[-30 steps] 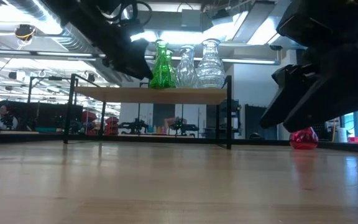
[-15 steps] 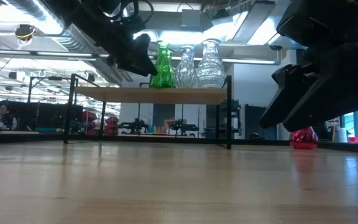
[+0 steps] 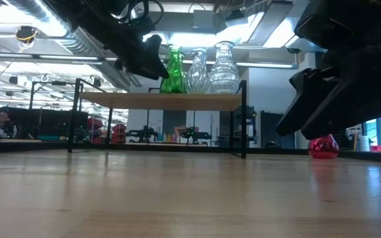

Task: Sort vases onto shelf
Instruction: Put the middle red vase on the shelf

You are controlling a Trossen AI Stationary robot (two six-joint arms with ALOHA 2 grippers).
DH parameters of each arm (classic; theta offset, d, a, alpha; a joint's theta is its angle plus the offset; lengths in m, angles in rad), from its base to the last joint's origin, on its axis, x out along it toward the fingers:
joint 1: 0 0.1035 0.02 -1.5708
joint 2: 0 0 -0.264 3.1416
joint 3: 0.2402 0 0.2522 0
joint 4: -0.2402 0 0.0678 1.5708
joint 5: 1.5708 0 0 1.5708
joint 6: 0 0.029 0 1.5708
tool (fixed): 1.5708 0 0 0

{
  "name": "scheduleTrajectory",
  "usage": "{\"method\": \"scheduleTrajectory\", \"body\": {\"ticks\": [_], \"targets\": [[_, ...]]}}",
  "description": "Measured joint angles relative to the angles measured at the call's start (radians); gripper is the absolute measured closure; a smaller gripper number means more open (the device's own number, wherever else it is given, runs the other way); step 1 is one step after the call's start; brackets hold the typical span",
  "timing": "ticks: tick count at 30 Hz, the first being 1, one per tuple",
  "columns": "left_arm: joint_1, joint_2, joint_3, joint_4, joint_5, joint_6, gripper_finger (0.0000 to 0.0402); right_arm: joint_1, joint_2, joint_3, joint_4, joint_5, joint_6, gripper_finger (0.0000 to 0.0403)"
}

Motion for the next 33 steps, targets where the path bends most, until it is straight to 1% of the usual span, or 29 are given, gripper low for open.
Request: {"method": "scheduleTrajectory", "body": {"ticks": [7,11,17,22,26,29,33], "targets": [[-0.028,-0.002,0.000,-0.001,0.000,-0.001,0.0166,0.000,0.000,0.000,0.000,0.000,0.000,0.0150],[-0.083,-0.036,0.000,-0.014,0.001,-0.004,0.0166,0.000,0.000,0.000,0.000,-0.001,0.000,0.0150],[-0.233,-0.122,0.000,-0.062,0.001,-0.028,0.0166,0.001,0.000,0.000,0.000,-0.038,0.011,0.0150],[-0.402,-0.130,-0.003,-0.066,0.001,-0.028,0.0166,0.001,0.000,0.000,0.001,-0.064,0.083,0.0150],[-0.532,-0.092,-0.048,0.006,0.002,-0.048,0.0166,0.001,0.000,0.000,0.005,-0.061,0.087,0.0150],[-0.604,-0.047,-0.108,0.128,-0.005,-0.062,0.0166,-0.008,-0.001,0.014,-0.012,-0.042,0.097,0.0150],[-0.656,0.025,-0.191,0.291,-0.009,-0.081,0.0166,-0.021,-0.037,0.068,-0.214,-0.072,0.169,0.0150]]}}
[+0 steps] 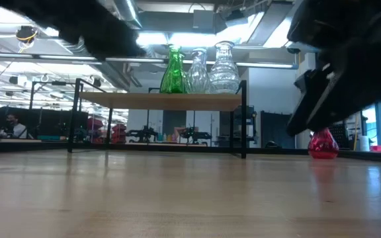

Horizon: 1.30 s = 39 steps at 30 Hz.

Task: Sort vases onto shelf
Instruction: Put the middle red vase on the shelf

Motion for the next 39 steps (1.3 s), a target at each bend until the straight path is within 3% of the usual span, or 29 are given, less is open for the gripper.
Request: {"method": "scheduleTrajectory", "body": {"ticks": [5,10,21,28,39], "targets": [[-0.025,0.080,-0.043,0.070,-0.001,-0.061,0.0166,0.003,-0.084,0.076,-0.246,-0.001,0.110,0.0150],[-0.040,0.161,-0.043,0.100,-0.003,-0.107,0.0166,0.003,-0.201,0.122,-0.461,-0.100,0.266,0.0150],[-0.030,0.211,-0.043,0.160,-0.002,-0.105,0.0166,0.066,-0.463,0.222,-0.929,-0.207,0.767,0.0150],[-0.029,0.211,-0.043,0.160,-0.002,-0.122,0.0166,0.130,-0.523,0.258,-1.114,-0.289,0.973,0.0150],[-0.020,0.211,-0.043,0.157,-0.010,-0.129,0.0166,0.134,-0.531,0.260,-1.308,-0.341,1.066,0.0150]]}}
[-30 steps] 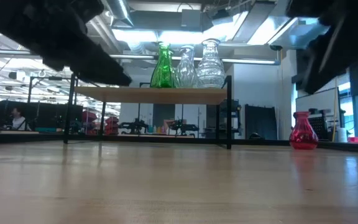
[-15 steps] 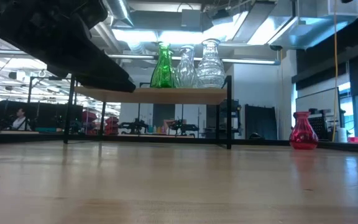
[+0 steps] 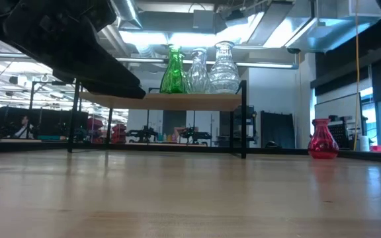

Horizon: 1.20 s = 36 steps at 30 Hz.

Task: Sort vases onto shelf
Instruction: Put the middle red vase on the shelf

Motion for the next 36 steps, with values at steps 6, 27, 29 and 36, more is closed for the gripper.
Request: {"method": "scheduleTrajectory", "body": {"ticks": [6,27,29,36], "targets": [[0.000,0.000,0.000,0.000,0.000,0.000,0.0166,0.000,0.018,0.000,-0.040,0.010,0.000,0.0150],[0.000,0.000,0.000,-0.001,-0.001,0.000,0.0166,0.000,0.024,-0.087,-0.017,-0.016,-0.017,0.0150],[0.000,0.000,0.000,-0.001,-0.004,0.000,0.0166,0.000,0.024,-0.087,-0.014,-0.016,-0.031,0.0150],[0.000,0.000,0.001,-0.001,-0.010,0.000,0.0166,0.000,0.030,-0.087,-0.018,0.010,-0.047,0.0150]]}}
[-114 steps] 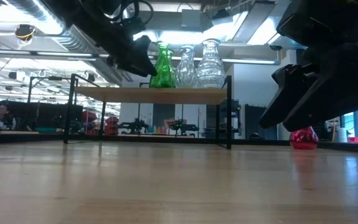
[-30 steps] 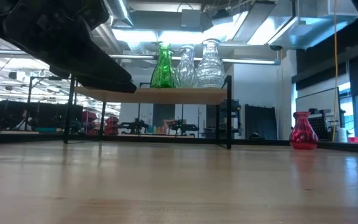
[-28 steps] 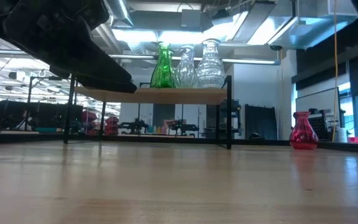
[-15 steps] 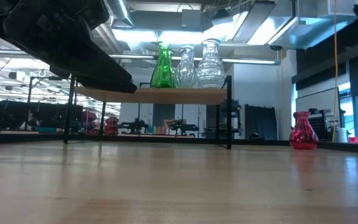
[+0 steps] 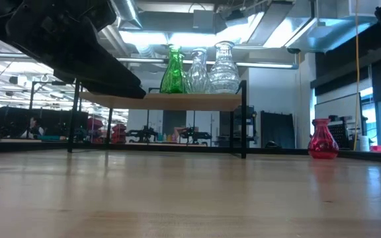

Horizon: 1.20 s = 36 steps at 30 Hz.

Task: Sort vases onto shelf
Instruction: Put the middle red vase on the shelf

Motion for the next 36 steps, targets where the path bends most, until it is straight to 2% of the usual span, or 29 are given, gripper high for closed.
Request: {"method": "scheduleTrajectory", "body": {"ticks": [7,12,18,23,32,34,36], "targets": [[0.000,0.000,0.000,0.000,-0.001,0.000,0.0166,0.000,0.001,-0.017,0.012,-0.002,0.000,0.0150],[0.000,0.000,0.000,0.000,-0.001,0.000,0.0166,0.000,-0.001,-0.086,0.063,-0.062,-0.010,0.0150],[0.000,0.000,0.000,0.000,-0.003,0.000,0.0166,-0.001,-0.001,-0.094,0.099,-0.038,-0.026,0.0157],[0.000,0.000,0.000,0.000,-0.006,0.000,0.0166,0.000,-0.001,-0.095,0.095,-0.043,-0.032,0.0215],[0.000,0.000,0.000,0.000,-0.006,0.000,0.0166,0.000,0.000,-0.095,0.108,-0.035,-0.126,0.0383],[0.000,0.000,0.000,0.000,-0.006,0.000,0.0166,0.000,0.000,-0.095,0.112,-0.028,-0.149,0.0392],[0.000,0.000,0.000,0.000,-0.006,0.004,0.0166,0.000,0.000,-0.096,0.121,-0.019,-0.167,0.0382]]}}
